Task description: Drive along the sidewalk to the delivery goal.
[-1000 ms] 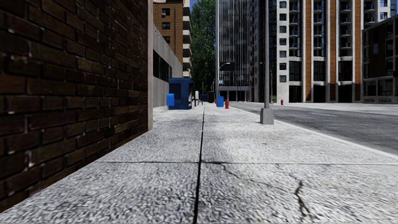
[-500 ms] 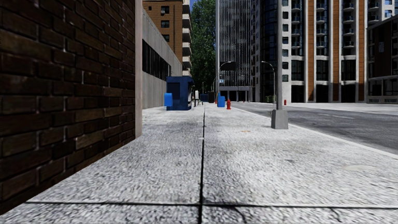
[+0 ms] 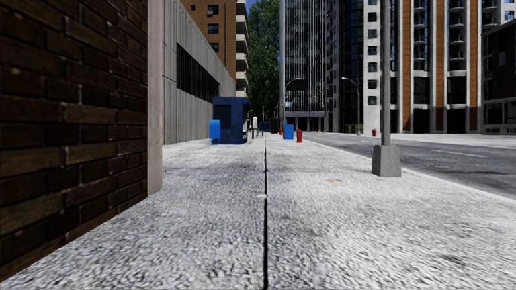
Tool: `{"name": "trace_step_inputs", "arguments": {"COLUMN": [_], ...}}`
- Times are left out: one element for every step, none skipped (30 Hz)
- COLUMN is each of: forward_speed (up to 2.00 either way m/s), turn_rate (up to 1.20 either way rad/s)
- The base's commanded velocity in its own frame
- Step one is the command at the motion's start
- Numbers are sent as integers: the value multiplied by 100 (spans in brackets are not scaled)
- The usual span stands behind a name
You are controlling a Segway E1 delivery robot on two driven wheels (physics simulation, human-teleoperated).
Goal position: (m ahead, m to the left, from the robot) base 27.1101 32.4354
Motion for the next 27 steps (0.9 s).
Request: {"name": "trace_step_inputs", "arguments": {"forward_speed": [200, 200, 200, 200, 200, 200, 200, 200, 200, 200, 200, 200, 200, 200, 200, 200, 200, 200, 200, 200, 200, 200, 200, 200, 200, 200, 200], "turn_rate": [0, 0, 0, 0, 0, 0, 0, 0, 0, 0, 0, 0, 0, 0, 0, 0, 0, 0, 0, 0, 0, 0, 0, 0, 12, 21, 21]}}
